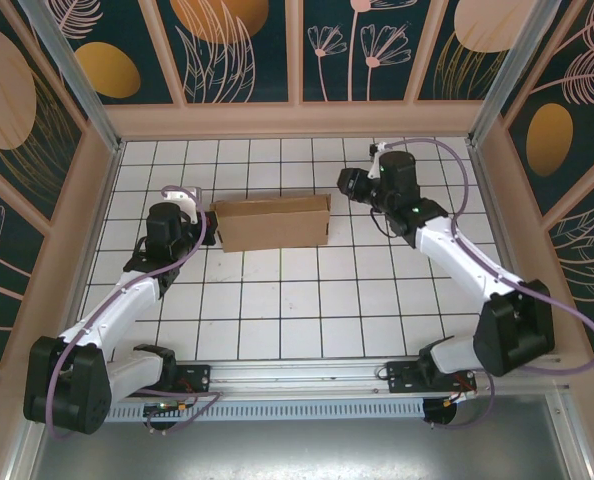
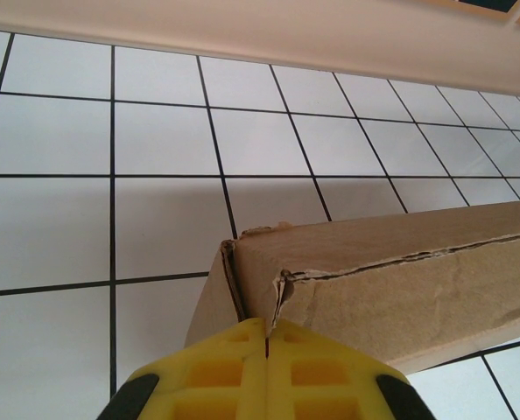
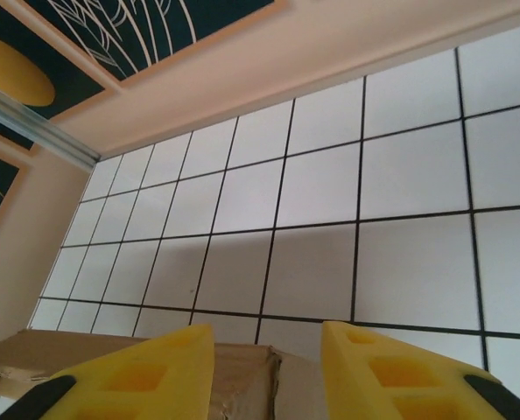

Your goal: Fold the paper box

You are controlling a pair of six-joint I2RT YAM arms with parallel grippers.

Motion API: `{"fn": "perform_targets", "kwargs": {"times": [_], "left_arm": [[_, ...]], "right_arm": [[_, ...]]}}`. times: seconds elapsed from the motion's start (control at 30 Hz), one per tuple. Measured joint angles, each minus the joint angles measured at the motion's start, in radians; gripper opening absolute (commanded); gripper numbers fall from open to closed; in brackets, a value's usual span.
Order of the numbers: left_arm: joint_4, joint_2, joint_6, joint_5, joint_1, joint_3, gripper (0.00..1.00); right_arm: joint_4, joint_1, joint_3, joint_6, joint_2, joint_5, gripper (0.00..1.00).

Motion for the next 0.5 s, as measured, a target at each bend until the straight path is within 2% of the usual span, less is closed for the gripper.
{"fn": "perform_targets", "kwargs": {"times": [0.27, 0.5], "left_arm": [[0.001, 0.0, 0.0, 0.0, 0.0, 0.0, 0.0], [-0.004, -0.017, -0.024, -0.004, 0.001, -0.012, 0.28]], "right_arm": [[-0.035, 0.072, 0.045, -0.001, 0.136, -0.012, 0.4], [0.03, 0.108, -0.003, -0.013, 0.148, 0.027, 0.31]]}}
